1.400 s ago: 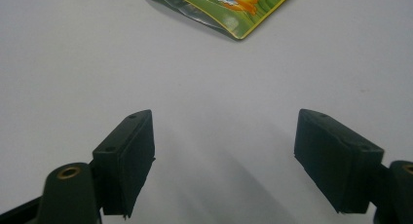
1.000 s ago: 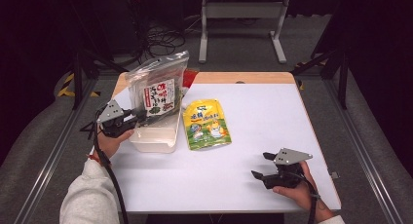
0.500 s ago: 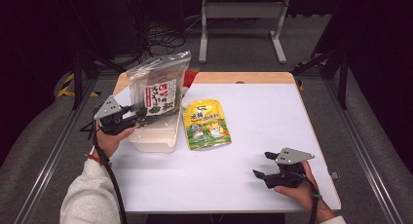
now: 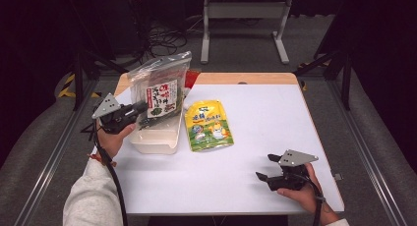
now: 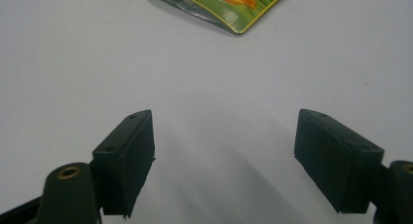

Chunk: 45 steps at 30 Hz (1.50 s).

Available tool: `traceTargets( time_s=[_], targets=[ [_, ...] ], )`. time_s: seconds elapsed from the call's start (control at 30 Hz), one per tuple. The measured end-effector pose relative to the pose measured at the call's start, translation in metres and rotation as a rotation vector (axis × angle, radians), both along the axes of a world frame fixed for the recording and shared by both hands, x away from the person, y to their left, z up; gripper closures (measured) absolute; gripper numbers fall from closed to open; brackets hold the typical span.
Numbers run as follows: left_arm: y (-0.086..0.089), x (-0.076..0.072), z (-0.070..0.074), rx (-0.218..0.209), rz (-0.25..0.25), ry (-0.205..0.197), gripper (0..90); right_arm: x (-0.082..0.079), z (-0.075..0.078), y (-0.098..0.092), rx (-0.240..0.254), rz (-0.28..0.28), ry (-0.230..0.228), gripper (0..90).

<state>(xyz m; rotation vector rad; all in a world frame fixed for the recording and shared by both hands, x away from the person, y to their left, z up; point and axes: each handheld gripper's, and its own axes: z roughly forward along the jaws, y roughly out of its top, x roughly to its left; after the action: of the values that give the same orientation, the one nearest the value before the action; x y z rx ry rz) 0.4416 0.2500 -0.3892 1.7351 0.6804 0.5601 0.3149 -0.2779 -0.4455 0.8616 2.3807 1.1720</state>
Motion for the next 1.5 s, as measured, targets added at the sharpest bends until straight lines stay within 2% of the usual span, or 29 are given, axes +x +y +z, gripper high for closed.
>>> traceTargets(
  time_s=[0.07,0.13,0.2,0.37,0.4,0.43,0.57,0.6,0.7,0.73,1.0,1.17,1.23,1.33,1.5],
  targets=[
    [0.0,0.0,-0.002,-0.002,0.0,-0.009,80.3,0.0,0.0,0.001,-0.001,0.003,-0.001,22.5],
    [0.001,0.0,-0.006,-0.031,-0.012,-0.011,80.3,0.0,0.0,0.002,-0.006,0.008,-0.001,22.5],
    [0.004,0.0,-0.008,-0.036,-0.018,-0.017,80.4,0.0,-0.001,0.002,-0.007,0.007,-0.001,22.5],
    [0.011,0.004,-0.019,-0.12,-0.02,-0.007,80.4,0.002,-0.001,0.003,-0.007,0.01,0.001,22.5],
    [0.011,0.004,-0.019,-0.12,-0.02,-0.007,80.4,0.002,-0.001,0.004,-0.009,0.013,0.001,22.5],
    [0.009,0.003,-0.016,-0.093,-0.021,-0.009,80.3,0.002,0.0,0.004,-0.008,0.014,-0.001,22.5],
    [0.008,0.001,-0.015,-0.096,-0.009,-0.008,79.4,0.002,0.0,0.005,-0.003,0.015,-0.004,22.5],
    [0.008,0.001,-0.014,-0.092,-0.017,-0.011,79.1,0.003,0.001,0.005,-0.002,0.014,-0.005,22.5],
    [0.007,-0.002,-0.009,-0.073,0.005,-0.005,77.1,0.003,0.002,0.006,0.004,0.017,-0.009,22.5],
    [0.006,-0.004,-0.006,-0.062,0.018,-0.012,74.6,0.003,0.003,0.007,0.005,0.017,-0.013,22.5],
    [0.006,-0.013,0.001,-0.055,0.066,-0.027,60.2,0.006,0.004,0.008,0.011,-0.009,-0.018,25.6],
    [0.01,-0.027,0.009,-0.04,0.106,-0.047,50.0,0.014,0.007,0.011,0.032,-0.03,-0.019,33.4],
    [0.011,-0.034,0.011,-0.022,0.128,-0.044,45.8,0.017,0.009,0.013,0.046,-0.028,-0.022,39.6],
    [0.011,-0.049,0.011,0.015,0.152,-0.056,39.5,0.025,0.013,0.018,0.069,-0.017,-0.013,46.4],
    [0.012,-0.078,0.012,0.05,0.159,-0.058,34.3,0.041,0.014,0.03,0.106,-0.023,0.003,49.1]
  ],
)
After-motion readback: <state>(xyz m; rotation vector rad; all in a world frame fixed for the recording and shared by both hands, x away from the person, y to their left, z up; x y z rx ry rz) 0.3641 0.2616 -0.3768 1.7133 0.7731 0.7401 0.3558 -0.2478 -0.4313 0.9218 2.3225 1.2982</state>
